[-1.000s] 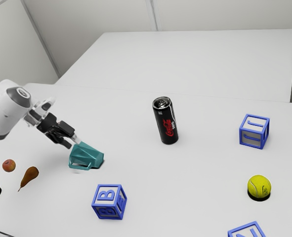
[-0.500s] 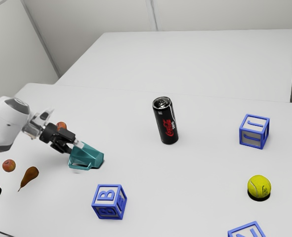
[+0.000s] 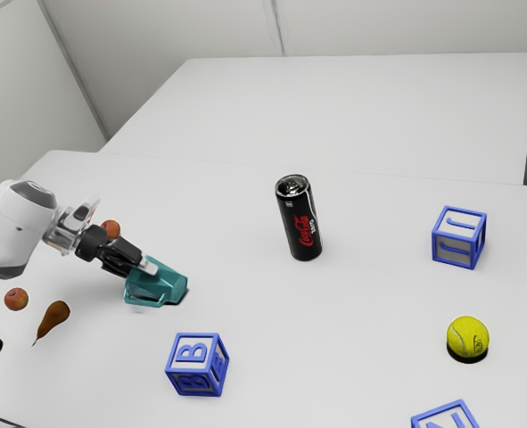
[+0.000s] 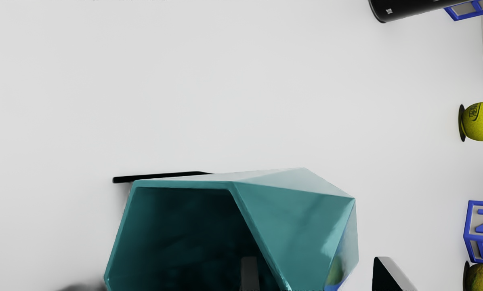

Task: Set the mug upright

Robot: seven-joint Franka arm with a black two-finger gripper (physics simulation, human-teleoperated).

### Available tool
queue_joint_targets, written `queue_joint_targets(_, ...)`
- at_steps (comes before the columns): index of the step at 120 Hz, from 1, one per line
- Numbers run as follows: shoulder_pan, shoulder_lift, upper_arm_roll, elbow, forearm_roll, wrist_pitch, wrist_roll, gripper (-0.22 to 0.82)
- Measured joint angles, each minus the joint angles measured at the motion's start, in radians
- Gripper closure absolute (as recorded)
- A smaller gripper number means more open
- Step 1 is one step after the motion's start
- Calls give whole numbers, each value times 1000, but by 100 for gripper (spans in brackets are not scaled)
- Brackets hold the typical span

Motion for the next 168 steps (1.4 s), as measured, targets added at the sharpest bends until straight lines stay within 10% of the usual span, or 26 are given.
queue_joint_targets(63,-20,-60,-13,-2,-14,5,30,74)
queue_joint_targets(168,-220,-269,-302,-36,735,473,-240,78)
